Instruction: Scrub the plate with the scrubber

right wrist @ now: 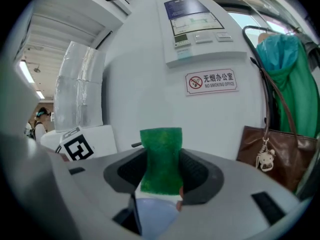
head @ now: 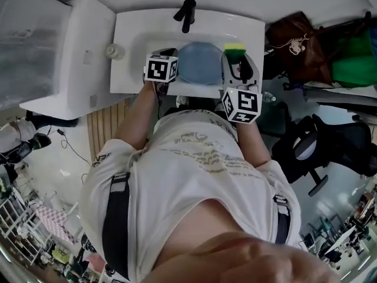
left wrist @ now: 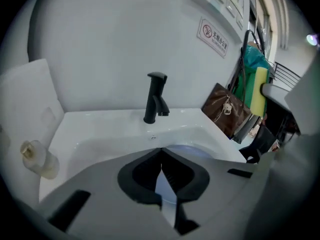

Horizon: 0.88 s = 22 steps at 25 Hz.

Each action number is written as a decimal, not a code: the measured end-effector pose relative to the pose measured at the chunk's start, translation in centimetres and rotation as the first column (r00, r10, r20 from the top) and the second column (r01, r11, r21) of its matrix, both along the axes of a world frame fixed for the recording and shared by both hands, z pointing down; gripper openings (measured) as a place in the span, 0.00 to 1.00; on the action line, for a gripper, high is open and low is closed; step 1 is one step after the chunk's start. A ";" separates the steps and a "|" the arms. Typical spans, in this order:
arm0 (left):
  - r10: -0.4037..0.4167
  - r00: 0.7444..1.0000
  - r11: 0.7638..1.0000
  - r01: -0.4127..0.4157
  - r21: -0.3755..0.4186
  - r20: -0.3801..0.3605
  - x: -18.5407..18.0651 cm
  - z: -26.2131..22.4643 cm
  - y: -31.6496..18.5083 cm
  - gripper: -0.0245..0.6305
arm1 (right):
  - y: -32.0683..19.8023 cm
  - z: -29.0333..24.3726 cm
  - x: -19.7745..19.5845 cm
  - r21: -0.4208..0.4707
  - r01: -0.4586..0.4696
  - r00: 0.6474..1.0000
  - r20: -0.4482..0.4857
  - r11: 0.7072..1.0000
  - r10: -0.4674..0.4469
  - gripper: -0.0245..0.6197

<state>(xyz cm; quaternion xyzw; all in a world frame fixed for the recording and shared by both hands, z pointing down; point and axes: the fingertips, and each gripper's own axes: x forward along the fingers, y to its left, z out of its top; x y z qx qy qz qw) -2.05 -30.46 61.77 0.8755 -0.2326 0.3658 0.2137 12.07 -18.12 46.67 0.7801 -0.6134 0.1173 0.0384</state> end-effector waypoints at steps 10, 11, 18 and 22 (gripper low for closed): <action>-0.008 0.985 0.931 0.069 -0.359 0.171 -1.0 10.4 -1.3 0.31 | 2.4 1.3 1.6 -0.062 -0.119 0.993 -0.019 0.991 0.118 0.35; -0.022 0.984 0.908 0.094 -0.409 0.178 -1.1 11.4 -1.2 0.31 | 2.6 1.3 1.8 -0.066 -0.125 0.992 -0.021 0.990 0.124 0.35; -0.152 0.976 0.726 0.219 -0.652 0.158 -1.3 15.5 0.4 0.35 | 3.5 1.3 2.5 -0.085 -0.142 0.990 -0.036 0.986 0.139 0.35; -0.224 0.962 0.610 0.262 -0.748 0.154 -1.4 17.1 1.5 0.39 | 3.9 1.5 2.7 -0.093 -0.150 0.988 -0.041 0.984 0.147 0.36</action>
